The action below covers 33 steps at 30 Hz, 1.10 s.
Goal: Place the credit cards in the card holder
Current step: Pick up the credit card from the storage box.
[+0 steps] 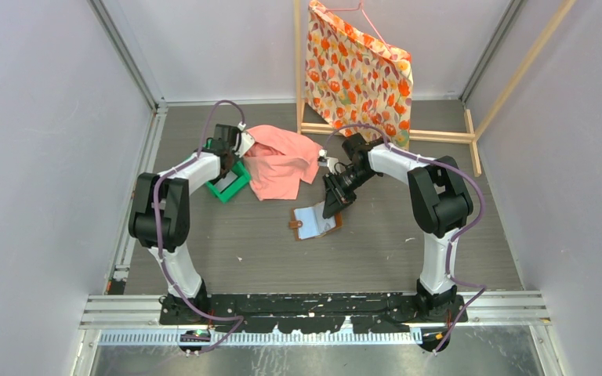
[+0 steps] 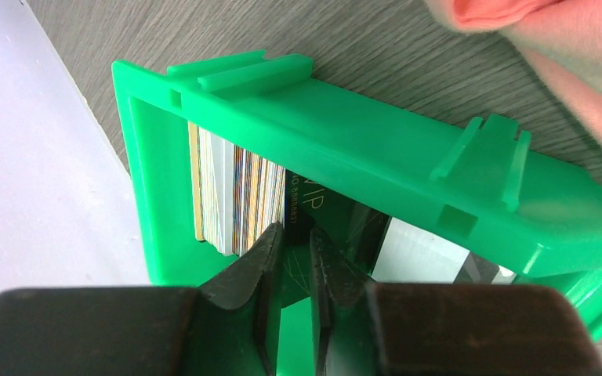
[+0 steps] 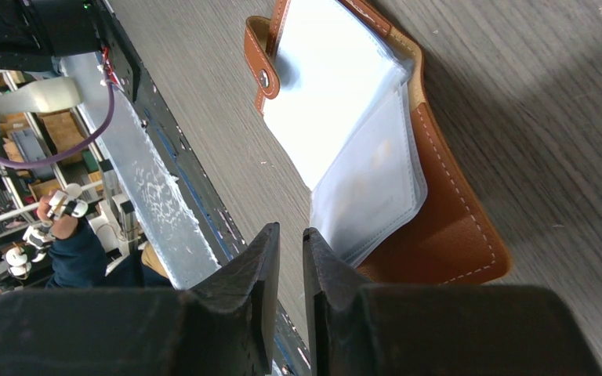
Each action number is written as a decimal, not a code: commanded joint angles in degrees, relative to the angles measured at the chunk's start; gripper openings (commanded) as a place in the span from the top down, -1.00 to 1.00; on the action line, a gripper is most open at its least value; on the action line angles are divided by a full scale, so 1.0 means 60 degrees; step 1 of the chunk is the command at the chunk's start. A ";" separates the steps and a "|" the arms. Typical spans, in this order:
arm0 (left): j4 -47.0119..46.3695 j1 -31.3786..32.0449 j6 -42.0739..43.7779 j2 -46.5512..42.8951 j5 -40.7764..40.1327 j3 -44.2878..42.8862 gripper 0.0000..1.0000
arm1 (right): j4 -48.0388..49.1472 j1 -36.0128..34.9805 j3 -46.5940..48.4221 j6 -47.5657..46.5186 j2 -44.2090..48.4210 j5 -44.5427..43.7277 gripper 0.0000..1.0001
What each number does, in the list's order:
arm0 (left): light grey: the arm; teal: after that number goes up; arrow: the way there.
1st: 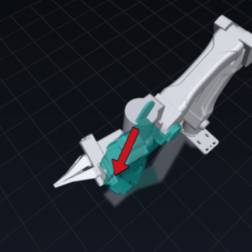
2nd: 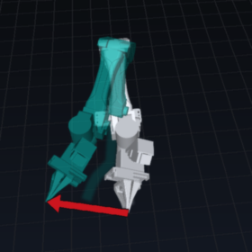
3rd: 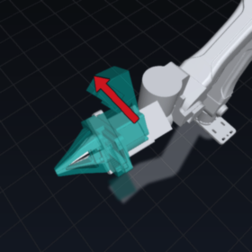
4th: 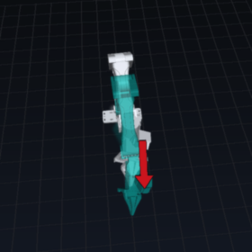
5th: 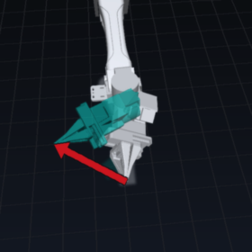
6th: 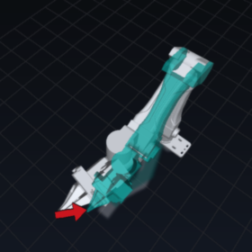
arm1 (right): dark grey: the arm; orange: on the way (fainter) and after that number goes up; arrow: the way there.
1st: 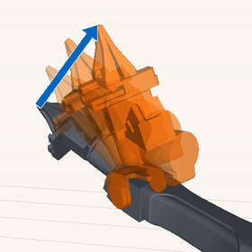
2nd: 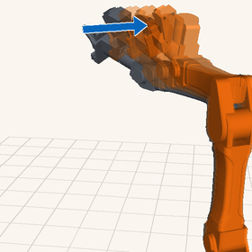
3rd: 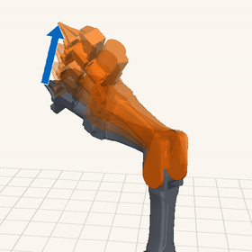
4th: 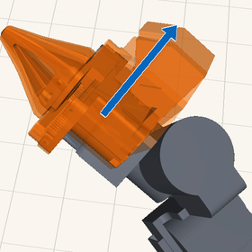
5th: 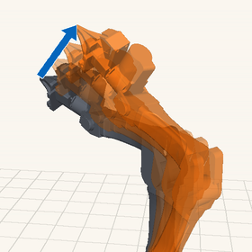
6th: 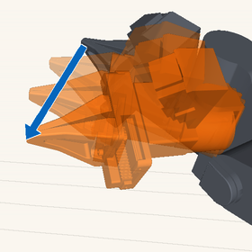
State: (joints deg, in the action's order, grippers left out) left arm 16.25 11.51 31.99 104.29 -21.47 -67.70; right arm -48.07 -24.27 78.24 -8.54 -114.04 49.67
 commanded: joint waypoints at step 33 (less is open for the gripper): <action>0.1410 -0.0072 -0.0576 -0.2124 0.0693 -0.0286 0.99 | -0.0208 -0.0115 0.0400 -0.0352 0.0528 0.0420 0.54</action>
State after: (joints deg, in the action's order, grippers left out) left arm 20.95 11.46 30.83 95.26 -18.96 -67.26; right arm -48.75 -24.45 78.24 -9.67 -114.02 50.76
